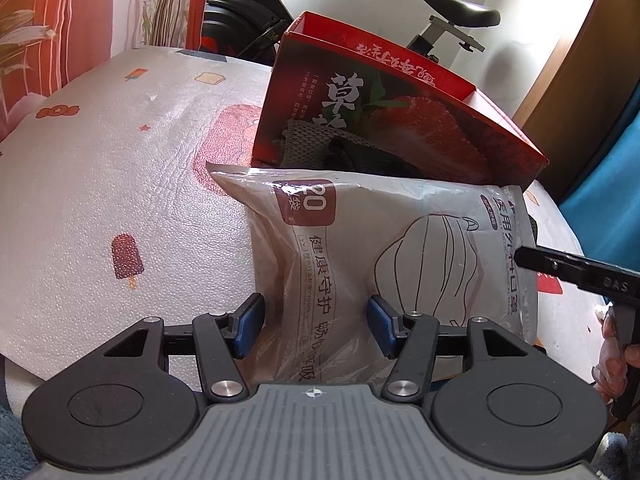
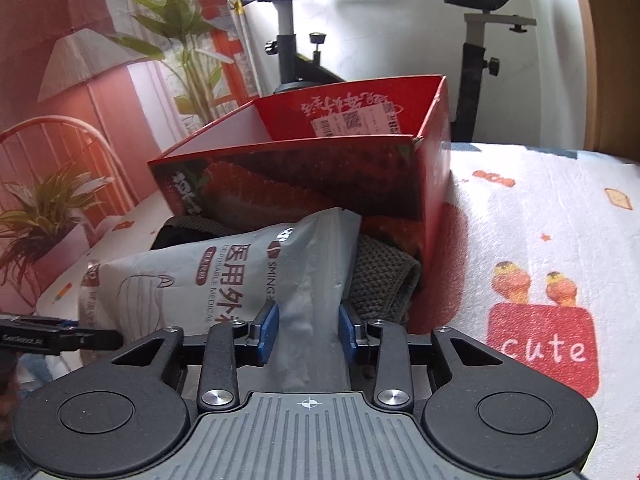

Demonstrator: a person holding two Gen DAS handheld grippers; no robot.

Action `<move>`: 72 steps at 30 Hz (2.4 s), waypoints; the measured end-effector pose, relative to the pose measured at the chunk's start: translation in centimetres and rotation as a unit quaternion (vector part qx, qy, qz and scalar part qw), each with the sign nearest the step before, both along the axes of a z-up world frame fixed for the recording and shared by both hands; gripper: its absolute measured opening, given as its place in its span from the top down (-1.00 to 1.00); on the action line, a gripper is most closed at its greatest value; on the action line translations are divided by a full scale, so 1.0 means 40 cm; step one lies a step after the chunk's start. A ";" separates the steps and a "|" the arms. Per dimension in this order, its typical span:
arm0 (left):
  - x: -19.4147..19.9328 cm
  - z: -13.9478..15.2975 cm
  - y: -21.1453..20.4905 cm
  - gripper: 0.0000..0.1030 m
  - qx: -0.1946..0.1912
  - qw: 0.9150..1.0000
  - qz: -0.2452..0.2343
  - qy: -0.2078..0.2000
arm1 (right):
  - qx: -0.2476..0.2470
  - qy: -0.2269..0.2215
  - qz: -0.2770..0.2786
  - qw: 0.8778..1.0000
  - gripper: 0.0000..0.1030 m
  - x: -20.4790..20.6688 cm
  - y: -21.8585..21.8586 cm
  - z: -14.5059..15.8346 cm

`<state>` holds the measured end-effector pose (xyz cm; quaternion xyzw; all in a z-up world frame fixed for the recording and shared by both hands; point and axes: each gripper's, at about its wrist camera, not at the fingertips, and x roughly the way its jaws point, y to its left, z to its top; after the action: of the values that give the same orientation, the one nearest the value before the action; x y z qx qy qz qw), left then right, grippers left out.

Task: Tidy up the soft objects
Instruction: 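Close the right tool on the grey mask bag's edge, then lift the grey mask bag with the right tool and lower it into the red box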

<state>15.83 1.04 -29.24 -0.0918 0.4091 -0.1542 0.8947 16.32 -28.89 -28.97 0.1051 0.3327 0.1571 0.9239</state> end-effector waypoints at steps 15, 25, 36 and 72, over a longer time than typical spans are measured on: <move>0.021 0.018 0.022 -0.18 -0.007 1.000 -0.011 -0.003 | -0.148 0.001 0.125 0.981 -0.07 -0.016 0.123 0.026; 0.071 0.030 0.043 -0.09 0.005 0.999 -0.043 0.029 | -0.059 0.054 0.108 0.991 -0.04 0.026 0.077 -0.004; 0.030 0.139 0.058 -0.09 -0.003 0.997 -0.034 -0.066 | -0.177 -0.067 0.120 0.975 0.22 -0.062 0.168 0.118; 0.447 0.244 -0.130 0.30 0.030 0.990 -0.075 -0.116 | -0.269 -0.134 -0.027 0.953 0.31 0.276 0.080 0.180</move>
<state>33.71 -4.17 -19.50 -0.0155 0.3131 -0.2177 0.9243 27.35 -25.69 -21.76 -0.1606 0.2324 0.0491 0.9580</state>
